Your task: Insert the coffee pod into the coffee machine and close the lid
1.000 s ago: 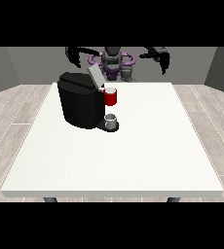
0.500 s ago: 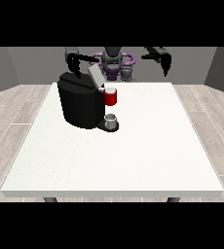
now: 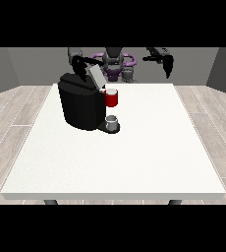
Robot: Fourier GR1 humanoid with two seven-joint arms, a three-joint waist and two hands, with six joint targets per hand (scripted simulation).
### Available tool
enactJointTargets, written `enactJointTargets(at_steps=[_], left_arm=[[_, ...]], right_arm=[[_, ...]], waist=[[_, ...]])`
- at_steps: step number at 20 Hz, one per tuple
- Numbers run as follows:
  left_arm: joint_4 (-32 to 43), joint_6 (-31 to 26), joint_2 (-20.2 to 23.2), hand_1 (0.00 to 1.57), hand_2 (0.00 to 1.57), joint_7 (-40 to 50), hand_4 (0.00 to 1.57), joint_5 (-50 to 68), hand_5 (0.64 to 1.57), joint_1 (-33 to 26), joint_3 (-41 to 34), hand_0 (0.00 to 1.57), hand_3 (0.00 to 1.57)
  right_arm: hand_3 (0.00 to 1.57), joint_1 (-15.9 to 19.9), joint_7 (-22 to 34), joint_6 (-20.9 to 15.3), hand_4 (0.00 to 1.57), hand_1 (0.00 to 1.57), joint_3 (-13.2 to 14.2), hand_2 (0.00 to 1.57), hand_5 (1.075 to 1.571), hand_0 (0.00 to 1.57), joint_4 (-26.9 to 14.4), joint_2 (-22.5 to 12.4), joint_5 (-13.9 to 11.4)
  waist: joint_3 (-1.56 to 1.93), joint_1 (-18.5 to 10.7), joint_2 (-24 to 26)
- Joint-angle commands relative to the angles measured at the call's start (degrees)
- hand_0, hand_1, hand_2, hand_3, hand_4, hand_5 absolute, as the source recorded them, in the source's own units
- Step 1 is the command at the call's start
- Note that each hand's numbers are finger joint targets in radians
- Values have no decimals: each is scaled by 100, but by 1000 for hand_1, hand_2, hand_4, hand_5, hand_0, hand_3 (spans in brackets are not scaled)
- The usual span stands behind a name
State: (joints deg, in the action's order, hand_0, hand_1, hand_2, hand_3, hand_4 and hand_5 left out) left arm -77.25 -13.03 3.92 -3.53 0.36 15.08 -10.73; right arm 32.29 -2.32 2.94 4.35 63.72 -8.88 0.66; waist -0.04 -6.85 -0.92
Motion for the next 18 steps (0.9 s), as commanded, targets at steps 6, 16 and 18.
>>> enactJointTargets(at_steps=[6,16,18], left_arm=[[-169,-50,168,0,0,-226,0,63,1571,-247,93,0,0],[-271,265,59,0,0,173,0,16,1571,85,282,0,0],[30,51,188,0,0,-489,0,-17,1571,-277,198,0,0]], right_arm=[[0,212,-419,46,0,0,-30,0,1571,0,-421,66,-183],[0,805,-247,-227,77,0,-111,0,1571,0,-675,222,-424],[0,1143,147,167,114,0,57,0,1571,0,-554,-144,-195]], waist=[[4,-65,-249],[4,-174,-335],[2,-167,-404]])
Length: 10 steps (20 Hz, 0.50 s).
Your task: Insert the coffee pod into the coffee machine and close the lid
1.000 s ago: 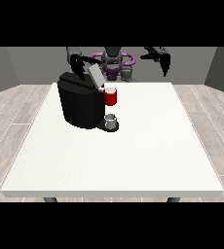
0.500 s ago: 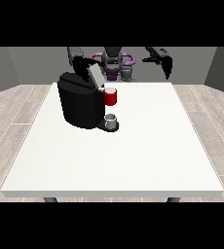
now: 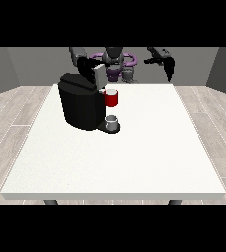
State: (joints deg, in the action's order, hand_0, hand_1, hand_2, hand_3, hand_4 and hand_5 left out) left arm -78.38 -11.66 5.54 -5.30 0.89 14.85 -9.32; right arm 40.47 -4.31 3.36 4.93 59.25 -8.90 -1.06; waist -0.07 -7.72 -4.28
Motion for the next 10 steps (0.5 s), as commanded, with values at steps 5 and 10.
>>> enactJointTargets(at_steps=[5,10], left_arm=[[338,203,135,0,0,40,141,89,1571,171,-233,0,0],[368,209,16,0,0,-244,156,-19,1571,-35,-35,0,0]], right_arm=[[0,131,203,37,61,0,-609,0,1571,0,58,307,-474],[0,555,266,-322,124,0,-627,0,1571,0,-57,470,-733]], waist=[[5,243,100],[6,16,21]])
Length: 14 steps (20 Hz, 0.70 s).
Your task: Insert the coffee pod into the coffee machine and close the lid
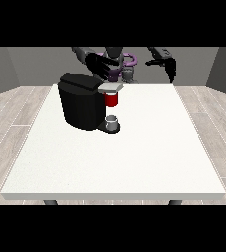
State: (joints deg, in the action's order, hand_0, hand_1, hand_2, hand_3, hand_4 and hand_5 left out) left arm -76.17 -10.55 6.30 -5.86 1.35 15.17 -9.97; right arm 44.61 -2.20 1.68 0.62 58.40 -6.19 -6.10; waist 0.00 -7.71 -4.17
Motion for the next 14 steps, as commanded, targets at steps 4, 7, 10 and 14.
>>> enactJointTargets(at_steps=[4,7,10,14], left_arm=[[44,187,-124,0,0,-288,167,-153,1571,-101,162,0,0],[144,-125,153,0,0,95,0,252,1571,111,-102,0,0],[-278,40,-149,0,0,-27,196,28,1571,-175,269,0,0],[198,240,-62,0,0,-359,165,28,1571,52,-37,0,0]], right_arm=[[0,244,-206,-156,116,0,-35,0,1571,0,-194,137,-265],[0,343,58,142,126,0,19,0,1571,0,-20,211,-3],[0,-153,-739,16,132,0,-89,0,1571,0,-165,394,-135],[0,-798,-963,138,275,0,-732,0,1571,0,446,605,499]], waist=[[0,-36,-137],[-1,141,109],[1,-52,116],[0,421,390]])
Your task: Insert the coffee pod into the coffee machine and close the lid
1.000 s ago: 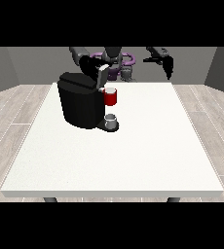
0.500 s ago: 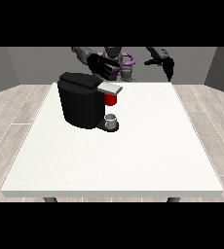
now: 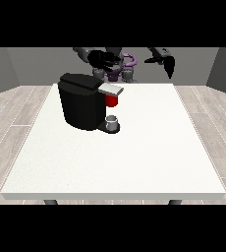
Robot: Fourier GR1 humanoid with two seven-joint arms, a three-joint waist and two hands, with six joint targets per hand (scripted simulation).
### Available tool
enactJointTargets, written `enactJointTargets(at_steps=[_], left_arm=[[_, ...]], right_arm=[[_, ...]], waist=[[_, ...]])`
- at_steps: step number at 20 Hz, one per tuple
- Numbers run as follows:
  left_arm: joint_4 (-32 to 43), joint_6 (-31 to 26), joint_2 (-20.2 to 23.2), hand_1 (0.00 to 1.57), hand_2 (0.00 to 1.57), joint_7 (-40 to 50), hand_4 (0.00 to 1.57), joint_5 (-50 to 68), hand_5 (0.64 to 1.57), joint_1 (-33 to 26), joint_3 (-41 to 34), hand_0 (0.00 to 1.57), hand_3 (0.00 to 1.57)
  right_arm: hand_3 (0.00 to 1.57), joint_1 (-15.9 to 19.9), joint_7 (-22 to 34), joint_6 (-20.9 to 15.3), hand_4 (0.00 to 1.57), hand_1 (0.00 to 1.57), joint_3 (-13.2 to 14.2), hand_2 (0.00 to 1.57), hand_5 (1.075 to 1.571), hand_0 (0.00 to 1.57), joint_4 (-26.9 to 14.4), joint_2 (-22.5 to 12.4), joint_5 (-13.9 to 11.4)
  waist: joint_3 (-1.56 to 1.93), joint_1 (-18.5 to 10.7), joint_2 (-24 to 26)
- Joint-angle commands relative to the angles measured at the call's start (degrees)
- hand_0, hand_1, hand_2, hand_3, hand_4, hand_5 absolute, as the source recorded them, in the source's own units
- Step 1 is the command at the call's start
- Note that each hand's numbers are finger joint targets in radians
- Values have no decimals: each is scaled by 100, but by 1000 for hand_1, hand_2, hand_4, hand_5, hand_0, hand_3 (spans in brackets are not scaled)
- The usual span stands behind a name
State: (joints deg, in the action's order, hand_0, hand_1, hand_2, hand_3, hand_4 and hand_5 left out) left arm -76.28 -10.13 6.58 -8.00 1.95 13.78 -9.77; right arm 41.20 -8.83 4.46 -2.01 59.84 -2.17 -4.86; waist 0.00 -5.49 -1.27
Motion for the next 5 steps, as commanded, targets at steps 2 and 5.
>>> enactJointTargets(at_steps=[2,5], left_arm=[[39,12,-215,0,0,-155,205,-38,1571,-593,135,0,0],[414,125,-131,0,0,-442,192,9,1571,-199,-88,0,0]], right_arm=[[0,-1054,-202,119,286,0,-219,0,1571,0,373,208,688],[0,-1455,-241,-562,157,0,-773,0,1571,0,690,213,928]], waist=[[2,242,657],[0,498,430]])
